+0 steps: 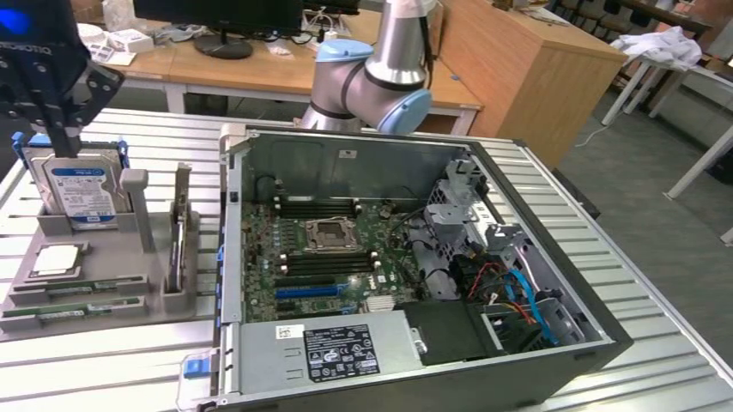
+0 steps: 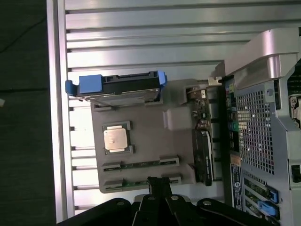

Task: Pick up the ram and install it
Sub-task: 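Reach for the ram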

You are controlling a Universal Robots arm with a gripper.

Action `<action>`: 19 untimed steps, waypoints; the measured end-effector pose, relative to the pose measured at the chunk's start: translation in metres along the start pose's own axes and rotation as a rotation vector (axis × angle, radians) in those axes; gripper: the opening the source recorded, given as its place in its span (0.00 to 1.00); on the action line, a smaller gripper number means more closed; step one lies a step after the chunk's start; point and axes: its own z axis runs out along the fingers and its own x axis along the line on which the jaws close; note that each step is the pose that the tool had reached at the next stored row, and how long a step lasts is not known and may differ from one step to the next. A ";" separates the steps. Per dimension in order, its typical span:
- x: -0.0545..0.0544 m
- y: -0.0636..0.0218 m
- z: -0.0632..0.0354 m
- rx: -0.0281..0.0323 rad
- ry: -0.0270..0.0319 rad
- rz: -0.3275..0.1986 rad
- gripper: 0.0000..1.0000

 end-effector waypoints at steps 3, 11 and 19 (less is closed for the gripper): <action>0.007 -0.0005 0.0002 0.0001 0.0007 0.000 0.11; 0.011 -0.0008 0.0004 0.0001 0.0012 0.000 0.11; 0.011 -0.0008 0.0004 0.0000 0.0017 -0.010 0.11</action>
